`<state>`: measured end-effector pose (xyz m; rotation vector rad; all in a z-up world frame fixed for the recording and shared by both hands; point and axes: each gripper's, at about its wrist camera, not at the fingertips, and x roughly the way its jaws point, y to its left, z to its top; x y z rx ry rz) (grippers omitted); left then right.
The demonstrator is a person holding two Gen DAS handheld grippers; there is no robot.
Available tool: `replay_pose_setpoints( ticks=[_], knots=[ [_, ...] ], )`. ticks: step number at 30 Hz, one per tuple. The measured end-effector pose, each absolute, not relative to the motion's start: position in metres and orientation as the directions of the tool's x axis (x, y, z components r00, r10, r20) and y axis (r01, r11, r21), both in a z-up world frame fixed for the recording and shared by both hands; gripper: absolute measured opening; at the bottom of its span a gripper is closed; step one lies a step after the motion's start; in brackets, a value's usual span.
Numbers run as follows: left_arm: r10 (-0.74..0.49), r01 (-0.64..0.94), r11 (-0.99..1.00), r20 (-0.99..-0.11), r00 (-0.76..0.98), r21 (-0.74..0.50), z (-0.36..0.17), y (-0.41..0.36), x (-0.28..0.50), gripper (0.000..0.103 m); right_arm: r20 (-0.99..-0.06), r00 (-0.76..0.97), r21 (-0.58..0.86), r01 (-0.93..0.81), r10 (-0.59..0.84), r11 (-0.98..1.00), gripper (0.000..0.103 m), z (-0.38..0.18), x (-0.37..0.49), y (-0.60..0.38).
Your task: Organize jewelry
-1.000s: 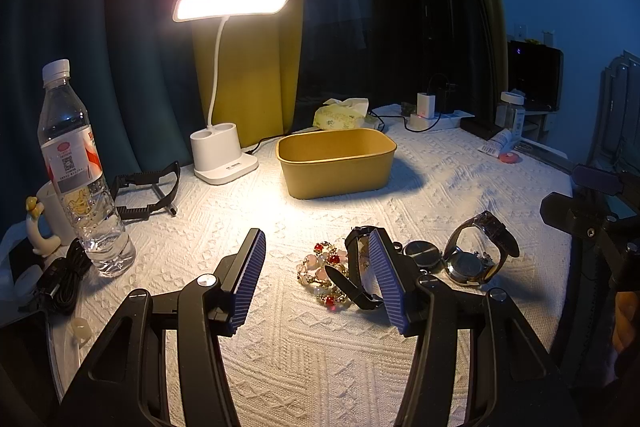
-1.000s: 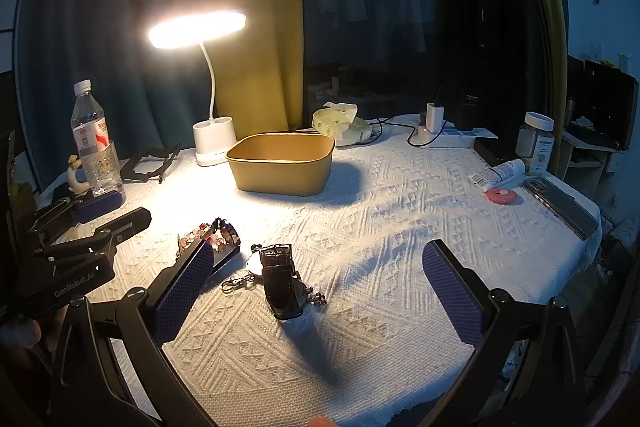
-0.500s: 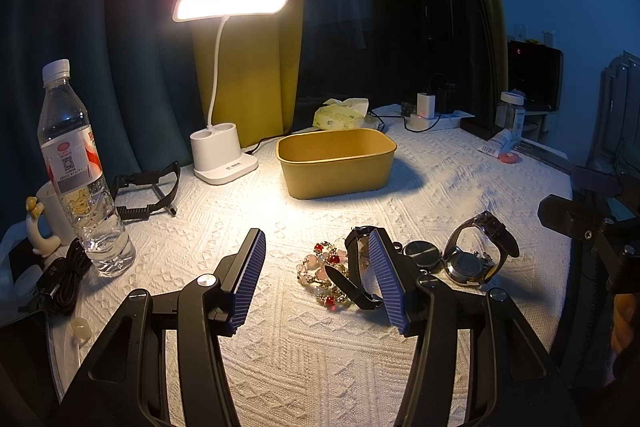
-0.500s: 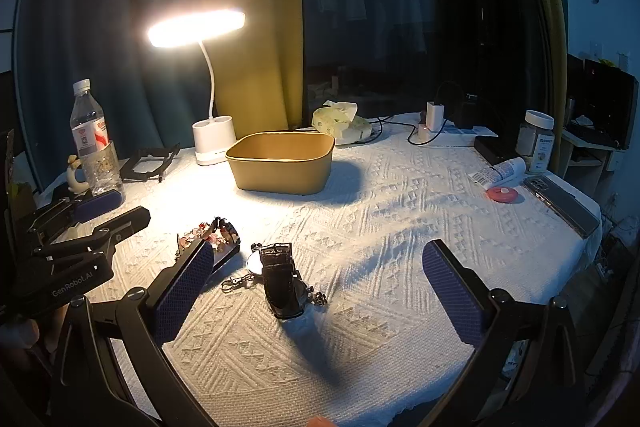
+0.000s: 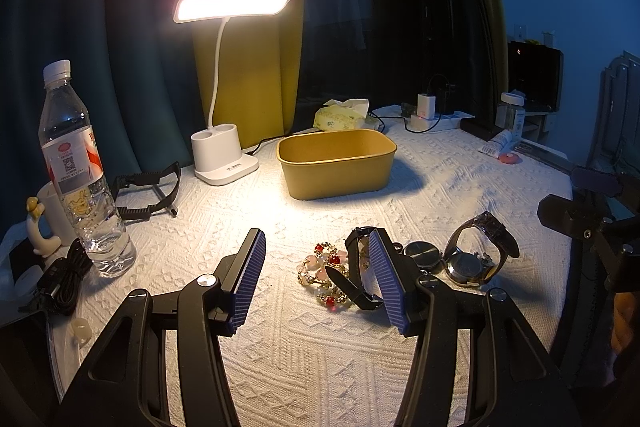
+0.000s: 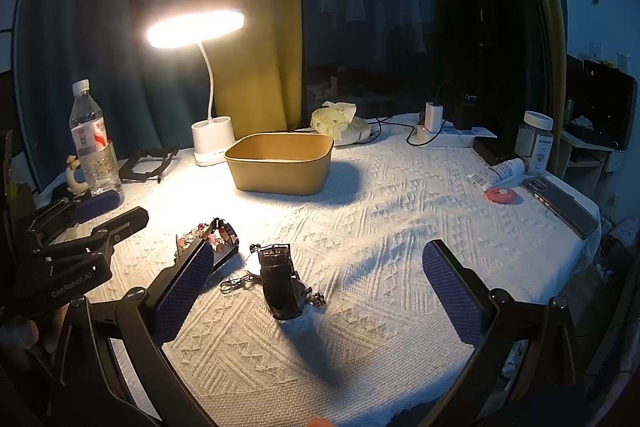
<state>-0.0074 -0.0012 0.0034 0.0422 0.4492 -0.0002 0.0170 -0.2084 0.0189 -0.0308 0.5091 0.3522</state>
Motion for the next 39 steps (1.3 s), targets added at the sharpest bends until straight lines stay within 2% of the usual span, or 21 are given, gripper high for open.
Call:
replay_pose_setpoints(
  ticks=[7, 12, 14, 17, 19, 20, 22, 24, 34, 36, 39],
  knots=[
    [0.010, 0.002, 1.000, -0.448, 0.894, 0.027, 0.005, 0.003, -0.004, 0.057, -0.523, 0.779, 0.064, -0.367, 0.345, 0.928, 0.103, 0.004, 0.026, -0.203],
    [0.006, -0.001, 1.000, -0.471, 0.882, 0.012, 0.004, 0.006, 0.002, 0.057, -0.601, 0.708, 0.094, -0.398, 0.371, 0.912, 0.102, -0.022, 0.045, -0.195],
    [0.001, -0.001, 1.000, -0.487, 0.873, 0.000, 0.002, 0.008, 0.006, 0.057, -0.621, 0.683, 0.104, -0.415, 0.385, 0.904, 0.096, -0.029, 0.051, -0.191],
    [-0.003, -0.006, 1.000, -0.515, 0.857, -0.015, -0.001, 0.011, 0.011, 0.057, -0.640, 0.659, 0.104, -0.435, 0.395, 0.894, 0.078, -0.035, 0.058, -0.184],
    [0.005, -0.013, 1.000, -0.531, 0.847, -0.013, -0.003, 0.011, 0.014, 0.057, -0.648, 0.648, 0.104, -0.446, 0.401, 0.889, 0.058, -0.037, 0.061, -0.181],
    [0.009, -0.015, 1.000, -0.537, 0.844, -0.006, -0.003, 0.009, 0.015, 0.057, -0.651, 0.641, 0.106, -0.453, 0.406, 0.885, 0.053, -0.038, 0.063, -0.180],
    [0.012, -0.009, 1.000, -0.545, 0.838, 0.009, -0.005, 0.005, 0.017, 0.057, -0.657, 0.629, 0.112, -0.465, 0.417, 0.878, 0.030, -0.040, 0.067, -0.179],
    [0.010, 0.003, 1.000, -0.556, 0.831, 0.023, -0.008, 0.001, 0.019, 0.057, -0.652, 0.623, 0.121, -0.477, 0.433, 0.870, 0.020, -0.038, 0.068, -0.180],
    [0.014, 0.039, 0.997, -0.687, 0.727, 0.061, -0.028, -0.022, 0.043, 0.057, -0.614, 0.630, 0.159, -0.491, 0.476, 0.856, 0.019, -0.027, 0.084, -0.195],
    [0.005, 0.040, 0.998, -0.698, 0.716, 0.048, -0.030, -0.023, 0.046, 0.054, -0.608, 0.632, 0.167, -0.491, 0.481, 0.855, 0.019, -0.025, 0.088, -0.200],
    [0.011, 0.036, 0.998, -0.721, 0.693, 0.050, -0.034, -0.028, 0.052, 0.045, -0.598, 0.637, 0.171, -0.493, 0.487, 0.853, 0.019, -0.022, 0.093, -0.206]
  ],
)
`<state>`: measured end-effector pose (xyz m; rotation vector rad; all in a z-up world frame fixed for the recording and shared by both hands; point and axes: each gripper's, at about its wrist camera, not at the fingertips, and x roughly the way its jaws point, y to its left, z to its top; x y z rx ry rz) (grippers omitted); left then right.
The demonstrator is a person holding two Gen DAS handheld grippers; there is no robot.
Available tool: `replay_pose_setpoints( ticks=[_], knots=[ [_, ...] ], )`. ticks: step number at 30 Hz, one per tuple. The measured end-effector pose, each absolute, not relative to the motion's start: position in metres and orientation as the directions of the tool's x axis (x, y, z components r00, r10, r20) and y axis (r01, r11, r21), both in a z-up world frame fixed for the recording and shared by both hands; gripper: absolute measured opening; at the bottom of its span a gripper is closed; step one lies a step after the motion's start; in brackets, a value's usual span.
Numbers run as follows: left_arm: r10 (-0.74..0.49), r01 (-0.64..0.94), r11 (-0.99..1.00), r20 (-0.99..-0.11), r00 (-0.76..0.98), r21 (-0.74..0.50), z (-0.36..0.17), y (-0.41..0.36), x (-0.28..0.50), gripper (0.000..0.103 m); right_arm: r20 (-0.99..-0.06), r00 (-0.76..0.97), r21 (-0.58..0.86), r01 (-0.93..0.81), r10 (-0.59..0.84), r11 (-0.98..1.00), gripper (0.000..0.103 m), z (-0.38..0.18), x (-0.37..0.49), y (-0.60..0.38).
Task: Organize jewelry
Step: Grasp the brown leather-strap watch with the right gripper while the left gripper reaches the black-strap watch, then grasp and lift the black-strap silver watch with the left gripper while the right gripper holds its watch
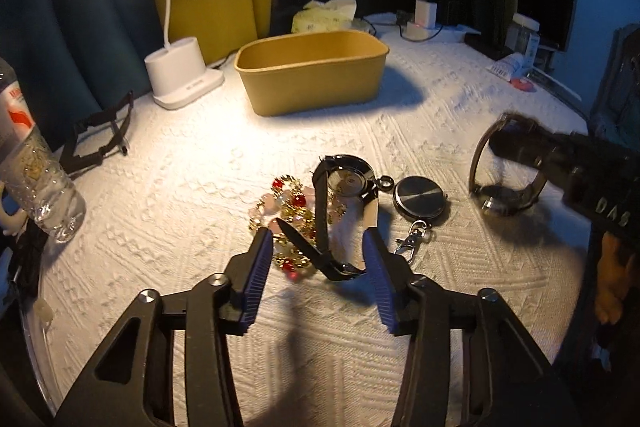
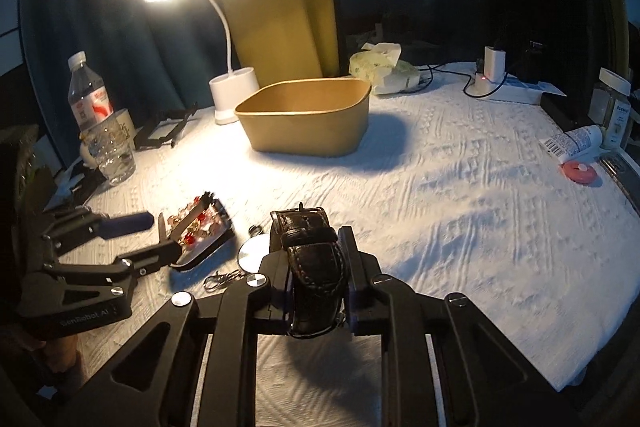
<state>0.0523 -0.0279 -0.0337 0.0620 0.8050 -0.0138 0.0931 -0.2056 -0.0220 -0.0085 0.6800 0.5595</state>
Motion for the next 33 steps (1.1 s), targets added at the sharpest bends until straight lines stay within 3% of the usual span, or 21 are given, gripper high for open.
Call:
replay_pose_setpoints(
  ticks=[1, 4, 8, 13, 33],
  knots=[
    [0.013, 0.034, 0.998, -0.728, 0.686, 0.050, -0.035, -0.029, 0.055, 0.040, -0.595, 0.638, 0.171, -0.494, 0.489, 0.853, 0.019, -0.021, 0.094, -0.207],
    [0.029, 0.014, 0.999, -0.742, 0.669, 0.051, -0.037, -0.030, 0.060, 0.038, -0.587, 0.644, 0.166, -0.498, 0.491, 0.851, 0.019, -0.018, 0.097, -0.211],
    [0.040, -0.002, 0.999, -0.746, 0.665, 0.052, -0.036, -0.030, 0.065, 0.021, -0.581, 0.646, 0.173, -0.495, 0.494, 0.851, 0.019, -0.017, 0.102, -0.217],
    [0.052, 0.018, 0.996, -0.727, 0.684, 0.088, -0.030, -0.038, 0.067, 0.010, -0.570, 0.651, 0.182, -0.495, 0.501, 0.850, 0.019, -0.013, 0.108, -0.224],
    [0.009, 0.037, 0.997, -0.619, 0.785, 0.061, 0.021, -0.047, 0.091, 0.008, -0.528, 0.672, 0.186, -0.506, 0.520, 0.842, 0.019, 0.011, 0.143, -0.226]
  ],
)
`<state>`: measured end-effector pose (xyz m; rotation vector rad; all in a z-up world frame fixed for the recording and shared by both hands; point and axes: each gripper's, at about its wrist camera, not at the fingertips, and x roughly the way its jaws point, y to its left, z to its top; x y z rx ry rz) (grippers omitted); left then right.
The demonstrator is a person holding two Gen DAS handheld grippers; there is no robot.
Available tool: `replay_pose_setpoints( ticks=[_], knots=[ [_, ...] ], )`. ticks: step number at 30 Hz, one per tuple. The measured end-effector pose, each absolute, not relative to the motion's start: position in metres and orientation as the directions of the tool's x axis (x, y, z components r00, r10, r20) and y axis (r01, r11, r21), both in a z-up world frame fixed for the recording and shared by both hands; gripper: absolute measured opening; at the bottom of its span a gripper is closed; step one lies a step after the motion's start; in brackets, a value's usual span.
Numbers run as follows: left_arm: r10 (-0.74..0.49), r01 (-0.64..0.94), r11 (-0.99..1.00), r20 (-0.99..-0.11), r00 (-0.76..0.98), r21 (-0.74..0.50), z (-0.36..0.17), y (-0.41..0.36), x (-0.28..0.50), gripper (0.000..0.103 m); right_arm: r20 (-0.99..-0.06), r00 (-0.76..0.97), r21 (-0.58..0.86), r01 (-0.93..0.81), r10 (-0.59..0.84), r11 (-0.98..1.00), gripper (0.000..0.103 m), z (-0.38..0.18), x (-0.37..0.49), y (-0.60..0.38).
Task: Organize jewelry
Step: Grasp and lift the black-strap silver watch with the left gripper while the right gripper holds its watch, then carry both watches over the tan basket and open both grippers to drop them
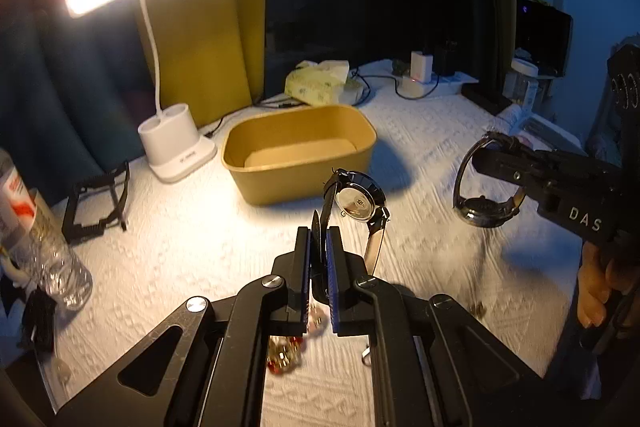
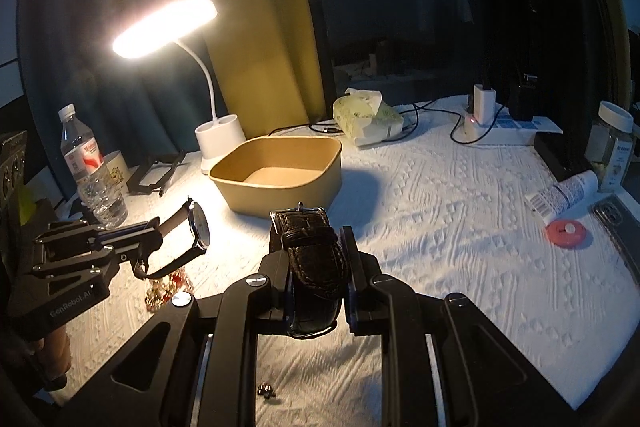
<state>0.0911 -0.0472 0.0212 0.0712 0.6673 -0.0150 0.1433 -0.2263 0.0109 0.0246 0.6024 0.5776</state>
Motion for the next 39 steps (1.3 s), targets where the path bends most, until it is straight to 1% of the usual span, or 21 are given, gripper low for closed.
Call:
replay_pose_setpoints(
  ticks=[6, 15, 22, 25, 30, 32, 35, 36, 38, 39],
  knots=[
    [0.000, 0.039, 0.998, -0.595, 0.804, 0.052, 0.029, -0.040, 0.107, 0.009, -0.525, 0.675, 0.164, -0.518, 0.518, 0.840, 0.019, 0.016, 0.161, -0.217],
    [0.000, 0.021, 0.999, -0.564, 0.826, 0.031, 0.034, -0.017, 0.138, 0.009, -0.495, 0.708, 0.082, -0.540, 0.504, 0.838, 0.019, 0.032, 0.194, -0.198],
    [-0.003, 0.018, 1.000, -0.530, 0.848, 0.023, 0.032, -0.003, 0.171, 0.009, -0.476, 0.707, 0.079, -0.559, 0.523, 0.826, 0.019, 0.036, 0.223, -0.179],
    [0.000, 0.015, 1.000, -0.537, 0.844, 0.023, 0.027, -0.001, 0.187, 0.009, -0.474, 0.702, 0.080, -0.567, 0.532, 0.820, 0.019, 0.034, 0.236, -0.168],
    [-0.034, 0.022, 0.999, -0.561, 0.827, -0.028, 0.016, 0.008, 0.209, 0.009, -0.503, 0.684, 0.080, -0.572, 0.529, 0.816, 0.019, 0.022, 0.253, -0.150],
    [-0.036, 0.008, 0.999, -0.585, 0.810, -0.050, 0.011, 0.012, 0.216, 0.012, -0.524, 0.677, 0.077, -0.567, 0.517, 0.820, 0.019, 0.017, 0.259, -0.145],
    [-0.070, 0.004, 0.994, -0.605, 0.793, -0.109, 0.005, 0.021, 0.222, 0.021, -0.557, 0.652, 0.076, -0.577, 0.515, 0.813, 0.019, 0.010, 0.265, -0.139],
    [-0.076, 0.004, 0.993, -0.605, 0.793, -0.118, 0.004, 0.023, 0.223, 0.025, -0.562, 0.641, 0.076, -0.589, 0.523, 0.804, 0.020, 0.007, 0.265, -0.137],
    [-0.071, -0.003, 0.993, -0.605, 0.793, -0.121, 0.002, 0.026, 0.222, 0.040, -0.564, 0.634, 0.068, -0.603, 0.529, 0.795, 0.023, 0.004, 0.264, -0.136],
    [-0.068, -0.008, 0.993, -0.604, 0.794, -0.122, 0.003, 0.027, 0.221, 0.042, -0.571, 0.631, 0.063, -0.604, 0.525, 0.794, 0.028, 0.003, 0.263, -0.134]
  ],
)
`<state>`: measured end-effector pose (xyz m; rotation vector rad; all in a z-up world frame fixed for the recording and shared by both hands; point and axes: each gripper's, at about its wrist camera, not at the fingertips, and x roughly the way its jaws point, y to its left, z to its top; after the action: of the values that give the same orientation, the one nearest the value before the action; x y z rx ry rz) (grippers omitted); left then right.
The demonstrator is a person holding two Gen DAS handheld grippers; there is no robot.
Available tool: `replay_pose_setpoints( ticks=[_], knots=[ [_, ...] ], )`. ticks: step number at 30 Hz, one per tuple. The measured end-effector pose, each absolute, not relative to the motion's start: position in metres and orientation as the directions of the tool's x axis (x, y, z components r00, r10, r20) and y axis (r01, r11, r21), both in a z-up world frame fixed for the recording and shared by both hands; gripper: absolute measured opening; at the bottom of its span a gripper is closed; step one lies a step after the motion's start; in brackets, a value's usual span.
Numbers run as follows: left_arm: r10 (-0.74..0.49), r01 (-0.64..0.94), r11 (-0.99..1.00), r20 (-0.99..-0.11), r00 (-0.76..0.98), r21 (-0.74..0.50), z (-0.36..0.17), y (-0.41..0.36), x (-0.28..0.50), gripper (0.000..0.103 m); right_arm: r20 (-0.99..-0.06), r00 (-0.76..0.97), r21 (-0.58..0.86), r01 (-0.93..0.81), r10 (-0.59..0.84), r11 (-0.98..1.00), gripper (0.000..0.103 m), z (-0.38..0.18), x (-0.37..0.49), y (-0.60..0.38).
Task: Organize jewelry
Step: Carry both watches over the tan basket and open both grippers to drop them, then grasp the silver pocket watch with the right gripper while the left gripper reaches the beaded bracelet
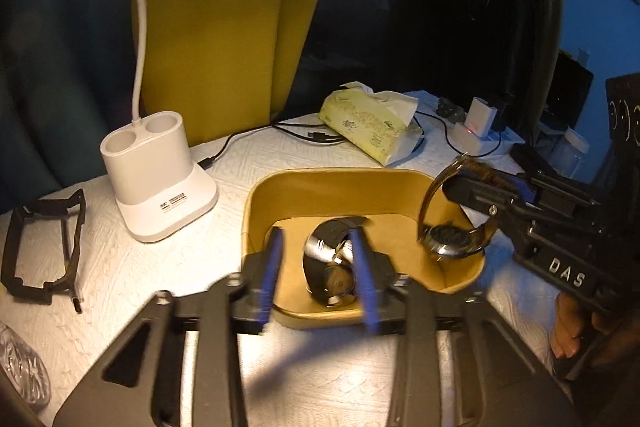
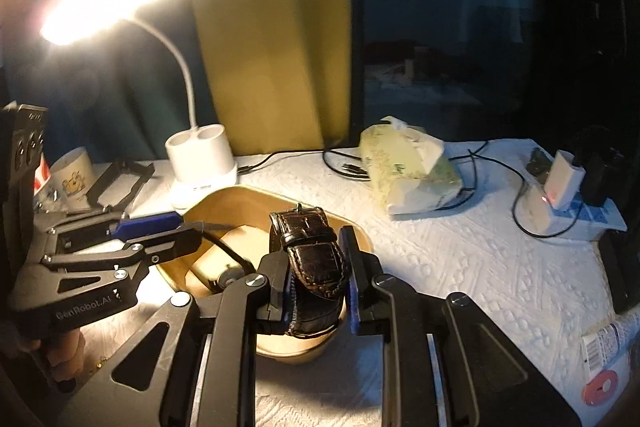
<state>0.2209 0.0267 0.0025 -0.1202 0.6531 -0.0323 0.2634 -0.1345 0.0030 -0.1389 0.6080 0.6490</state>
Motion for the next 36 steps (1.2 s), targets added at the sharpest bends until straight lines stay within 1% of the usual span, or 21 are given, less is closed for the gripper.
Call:
replay_pose_setpoints(
  ticks=[1, 2, 4, 6, 17, 24, 31, 36],
  knots=[
    [-0.065, -0.012, 0.992, -0.603, 0.795, -0.123, 0.003, 0.028, 0.220, 0.043, -0.577, 0.628, 0.062, -0.604, 0.522, 0.795, 0.035, 0.002, 0.264, -0.134],
    [-0.060, -0.018, 0.992, -0.601, 0.797, -0.123, 0.005, 0.029, 0.218, 0.043, -0.580, 0.629, 0.059, -0.602, 0.518, 0.797, 0.039, 0.001, 0.264, -0.134],
    [-0.055, -0.024, 0.992, -0.596, 0.801, -0.123, 0.007, 0.033, 0.215, 0.043, -0.575, 0.636, 0.061, -0.595, 0.515, 0.802, 0.056, 0.003, 0.262, -0.137],
    [-0.046, -0.033, 0.992, -0.591, 0.805, -0.122, 0.010, 0.036, 0.210, 0.044, -0.570, 0.646, 0.055, -0.586, 0.507, 0.809, 0.060, 0.005, 0.260, -0.139],
    [-0.021, -0.068, 0.989, -0.568, 0.822, -0.134, 0.024, 0.049, 0.170, 0.044, -0.567, 0.658, 0.071, -0.560, 0.496, 0.825, 0.060, 0.015, 0.233, -0.152],
    [-0.015, -0.076, 0.987, -0.560, 0.828, -0.138, 0.028, 0.050, 0.141, 0.044, -0.581, 0.647, 0.076, -0.562, 0.494, 0.824, 0.060, 0.013, 0.203, -0.159],
    [0.001, -0.099, 0.984, -0.559, 0.829, -0.145, 0.024, 0.054, 0.112, 0.044, -0.620, 0.609, 0.102, -0.564, 0.495, 0.820, 0.060, -0.001, 0.177, -0.162],
    [0.009, -0.132, 0.976, -0.579, 0.815, -0.172, 0.013, 0.062, 0.097, 0.044, -0.653, 0.585, 0.108, -0.556, 0.481, 0.824, 0.060, -0.013, 0.162, -0.164]
  ],
)
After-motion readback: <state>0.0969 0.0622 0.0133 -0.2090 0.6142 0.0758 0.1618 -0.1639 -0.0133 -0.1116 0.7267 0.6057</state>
